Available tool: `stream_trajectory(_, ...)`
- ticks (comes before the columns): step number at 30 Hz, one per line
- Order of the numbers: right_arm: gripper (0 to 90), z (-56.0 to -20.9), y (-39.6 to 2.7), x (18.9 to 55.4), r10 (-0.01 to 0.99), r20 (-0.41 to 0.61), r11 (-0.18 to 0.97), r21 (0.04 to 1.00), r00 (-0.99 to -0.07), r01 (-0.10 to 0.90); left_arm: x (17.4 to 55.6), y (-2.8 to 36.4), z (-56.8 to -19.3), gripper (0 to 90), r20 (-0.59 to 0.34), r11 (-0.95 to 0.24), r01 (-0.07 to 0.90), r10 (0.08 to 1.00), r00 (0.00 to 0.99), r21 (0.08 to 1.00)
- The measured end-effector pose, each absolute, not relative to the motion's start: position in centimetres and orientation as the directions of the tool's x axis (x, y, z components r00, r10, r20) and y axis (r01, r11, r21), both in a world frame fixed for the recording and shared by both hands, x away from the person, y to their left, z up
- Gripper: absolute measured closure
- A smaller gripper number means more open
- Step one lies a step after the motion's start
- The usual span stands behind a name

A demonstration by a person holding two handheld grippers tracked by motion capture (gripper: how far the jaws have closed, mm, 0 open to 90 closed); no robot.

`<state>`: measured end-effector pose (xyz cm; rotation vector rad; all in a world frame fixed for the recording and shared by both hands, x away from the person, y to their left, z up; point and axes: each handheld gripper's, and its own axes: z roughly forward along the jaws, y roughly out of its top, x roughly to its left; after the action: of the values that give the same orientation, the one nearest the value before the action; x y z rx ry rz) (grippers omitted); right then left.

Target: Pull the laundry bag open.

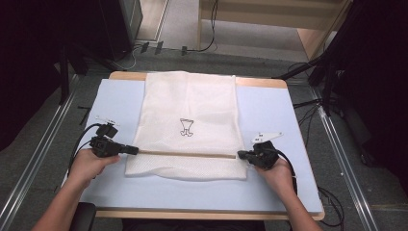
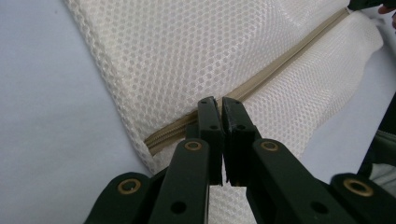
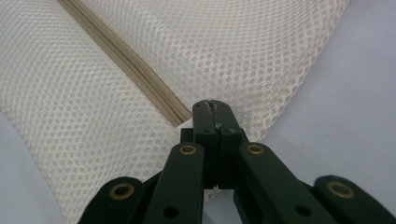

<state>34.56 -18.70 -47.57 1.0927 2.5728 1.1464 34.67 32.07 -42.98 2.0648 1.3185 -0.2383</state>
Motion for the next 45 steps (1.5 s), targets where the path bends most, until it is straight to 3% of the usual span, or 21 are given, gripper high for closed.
stream_trajectory(8, 90.0, -47.5, -18.7, 34.6, 0.658, 0.168, 0.457, 0.685, -0.734, 0.567, 34.3, 34.4, -43.0, 88.9, -0.421, -0.234, 0.871, 0.802, 0.424, 0.431)
stream_trajectory(9, 90.0, -47.5, -18.7, 34.6, 0.658, 0.17, 0.458, 0.683, -0.733, 0.569, 34.2, 35.7, -43.1, 88.8, -0.486, -0.171, 0.882, 0.78, 0.394, 0.44)
stream_trajectory(20, 90.0, -47.4, -18.8, 35.0, 0.652, 0.198, 0.451, 0.674, -0.731, 0.585, 33.9, 35.1, -43.1, 85.9, -0.465, -0.23, 0.846, 0.751, 0.468, 0.481)
stream_trajectory(22, 90.0, -47.3, -18.8, 35.1, 0.656, 0.202, 0.453, 0.666, -0.728, 0.593, 33.8, 35.1, -43.2, 80.5, -0.458, -0.235, 0.84, 0.75, 0.477, 0.49)
stream_trajectory(30, 79.2, -46.4, -19.0, 35.2, 0.648, 0.203, 0.432, 0.695, -0.734, 0.574, 33.4, 35.3, -42.5, 60.5, -0.393, -0.229, 0.79, 0.768, 0.505, 0.568)
stream_trajectory(38, 61.8, -45.9, -20.8, 35.5, 0.707, 0.169, 0.375, 0.734, -0.686, 0.567, 33.3, 36.2, -42.2, 47.0, -0.303, -0.213, 0.738, 0.813, 0.497, 0.64)
stream_trajectory(45, 49.0, -46.3, -22.1, 36.1, 0.756, 0.181, 0.321, 0.734, -0.629, 0.598, 33.7, 37.3, -42.6, 38.1, -0.295, -0.172, 0.75, 0.845, 0.445, 0.639)
